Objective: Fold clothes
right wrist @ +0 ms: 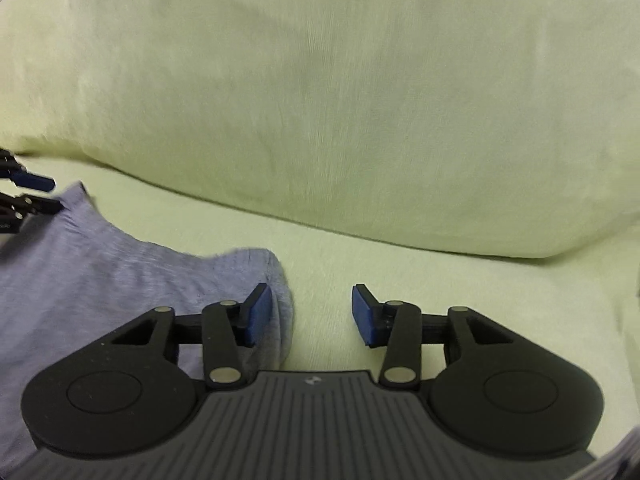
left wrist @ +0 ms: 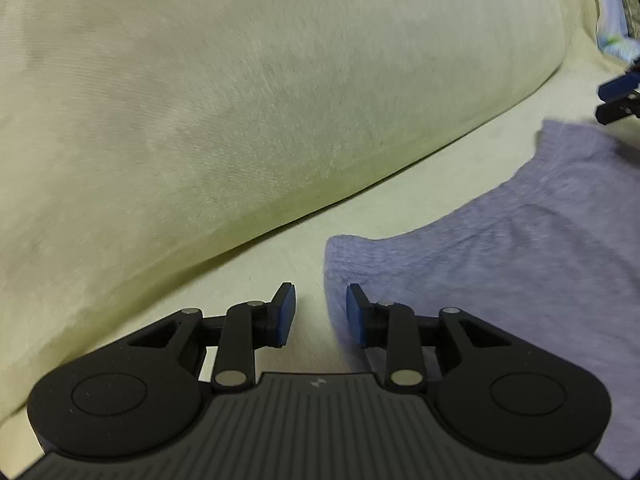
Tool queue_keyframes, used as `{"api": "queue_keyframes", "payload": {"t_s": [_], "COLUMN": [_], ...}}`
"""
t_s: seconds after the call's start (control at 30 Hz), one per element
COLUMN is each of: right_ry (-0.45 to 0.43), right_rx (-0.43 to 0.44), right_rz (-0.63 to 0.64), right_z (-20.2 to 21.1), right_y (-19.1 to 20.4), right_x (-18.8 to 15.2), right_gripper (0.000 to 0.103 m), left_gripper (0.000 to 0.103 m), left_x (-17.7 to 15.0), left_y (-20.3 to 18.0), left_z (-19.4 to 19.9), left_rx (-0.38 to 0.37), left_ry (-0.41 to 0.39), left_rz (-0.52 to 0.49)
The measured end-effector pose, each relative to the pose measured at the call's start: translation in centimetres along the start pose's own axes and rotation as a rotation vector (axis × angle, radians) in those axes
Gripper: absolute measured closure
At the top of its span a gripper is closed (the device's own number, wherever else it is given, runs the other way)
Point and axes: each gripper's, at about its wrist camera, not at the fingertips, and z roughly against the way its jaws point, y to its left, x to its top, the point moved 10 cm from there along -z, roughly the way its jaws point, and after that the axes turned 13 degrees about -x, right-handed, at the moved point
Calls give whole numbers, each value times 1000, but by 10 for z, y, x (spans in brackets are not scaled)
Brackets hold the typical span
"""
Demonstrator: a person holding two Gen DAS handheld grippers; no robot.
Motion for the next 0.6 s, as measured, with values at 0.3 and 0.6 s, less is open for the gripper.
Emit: {"api": "queue_keyframes", "payload": {"t_s": [0.3,0.6], "right_ry": [53,2], "right_rx": [-46,-24], "right_rz": [155,45], "right_z": [13,50], "right_y": [-6,-20], "right_x": [-52,-31], "right_gripper": [65,65], "left_gripper": [73,70], "left_x": [-33,-23], "left_y": [-93,-91], "left_z": [39,80], "left_rx": [-91,-86], "left_ry": [6,-24], "left_rz": [-103,31]}}
